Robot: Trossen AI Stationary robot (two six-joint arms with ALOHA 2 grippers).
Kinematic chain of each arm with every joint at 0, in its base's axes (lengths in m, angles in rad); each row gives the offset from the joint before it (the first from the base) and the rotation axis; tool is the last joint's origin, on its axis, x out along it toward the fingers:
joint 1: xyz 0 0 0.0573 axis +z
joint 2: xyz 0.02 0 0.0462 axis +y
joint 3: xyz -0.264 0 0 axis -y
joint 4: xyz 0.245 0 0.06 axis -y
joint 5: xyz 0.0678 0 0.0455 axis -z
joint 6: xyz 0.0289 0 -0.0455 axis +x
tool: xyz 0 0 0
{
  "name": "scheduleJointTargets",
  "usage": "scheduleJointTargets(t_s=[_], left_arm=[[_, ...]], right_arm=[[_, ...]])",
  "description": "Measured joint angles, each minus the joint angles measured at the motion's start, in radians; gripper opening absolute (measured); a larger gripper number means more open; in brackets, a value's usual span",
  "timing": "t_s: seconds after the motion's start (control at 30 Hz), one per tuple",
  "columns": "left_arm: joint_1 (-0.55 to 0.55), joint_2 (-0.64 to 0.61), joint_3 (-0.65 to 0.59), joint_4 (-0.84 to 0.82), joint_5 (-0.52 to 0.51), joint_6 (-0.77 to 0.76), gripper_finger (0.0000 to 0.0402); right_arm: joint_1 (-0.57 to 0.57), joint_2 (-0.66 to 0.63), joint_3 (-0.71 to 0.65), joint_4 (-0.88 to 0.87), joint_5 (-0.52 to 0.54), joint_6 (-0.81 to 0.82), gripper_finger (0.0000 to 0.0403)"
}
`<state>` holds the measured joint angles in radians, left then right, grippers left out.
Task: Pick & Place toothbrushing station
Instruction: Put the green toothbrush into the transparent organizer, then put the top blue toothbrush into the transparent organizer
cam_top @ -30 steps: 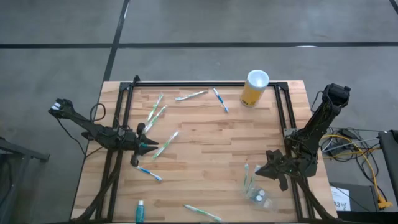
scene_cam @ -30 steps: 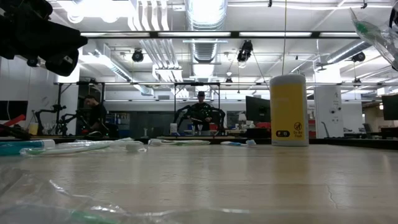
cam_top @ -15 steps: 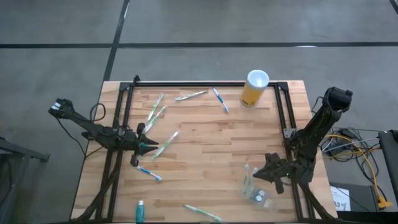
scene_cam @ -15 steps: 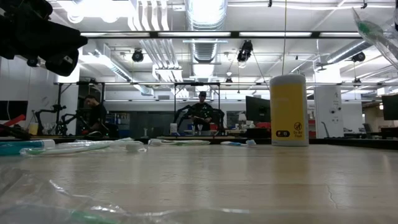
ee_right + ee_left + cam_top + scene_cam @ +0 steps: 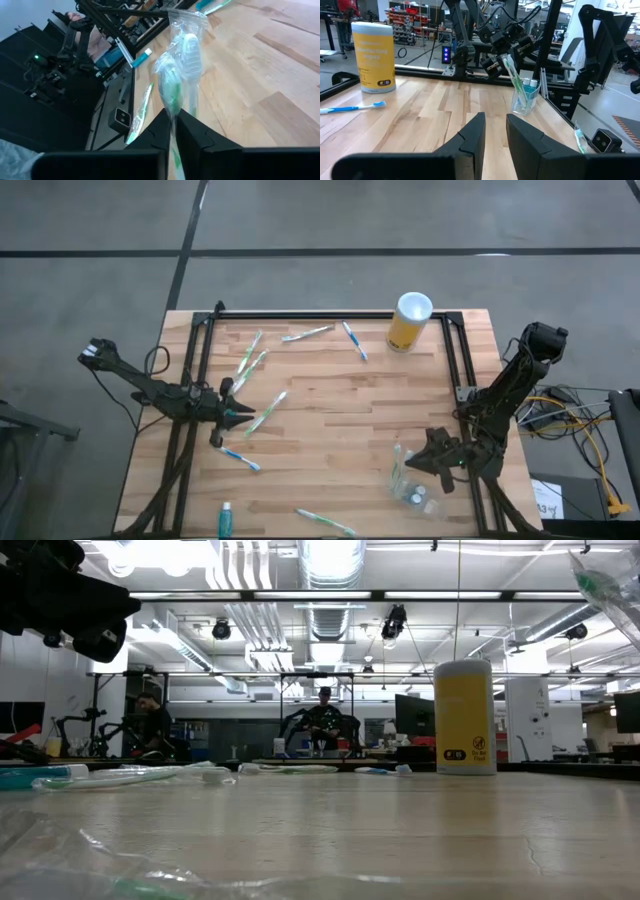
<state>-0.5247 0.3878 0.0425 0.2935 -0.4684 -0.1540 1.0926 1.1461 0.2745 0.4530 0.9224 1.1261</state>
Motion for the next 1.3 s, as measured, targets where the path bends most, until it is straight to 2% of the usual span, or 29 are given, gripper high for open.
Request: scheduleJointTargets(t_s=[0.37, 0.63, 0.87, 1.1, 1.3], left_arm=[[0.000, 0.000, 0.000, 0.000, 0.000, 0.000, 0.0083], [0.000, 0.000, 0.000, 0.000, 0.000, 0.000, 0.0083], [0.000, 0.000, 0.000, 0.000, 0.000, 0.000, 0.0083], [0.000, 0.000, 0.000, 0.000, 0.000, 0.000, 0.0083], [0.000, 0.000, 0.000, 0.000, 0.000, 0.000, 0.0083]], right_arm=[[0.001, 0.000, 0.000, -0.001, -0.012, 0.014, 0.0105], [0.001, 0.000, 0.000, -0.006, -0.006, 0.043, 0.0112], [0.001, -0.029, 0.000, -0.022, 0.022, -0.008, 0.0112], [0.003, -0.142, 0.022, -0.183, 0.047, -0.034, 0.0112], [0.003, -0.245, 0.147, -0.556, 0.047, -0.016, 0.0112]])
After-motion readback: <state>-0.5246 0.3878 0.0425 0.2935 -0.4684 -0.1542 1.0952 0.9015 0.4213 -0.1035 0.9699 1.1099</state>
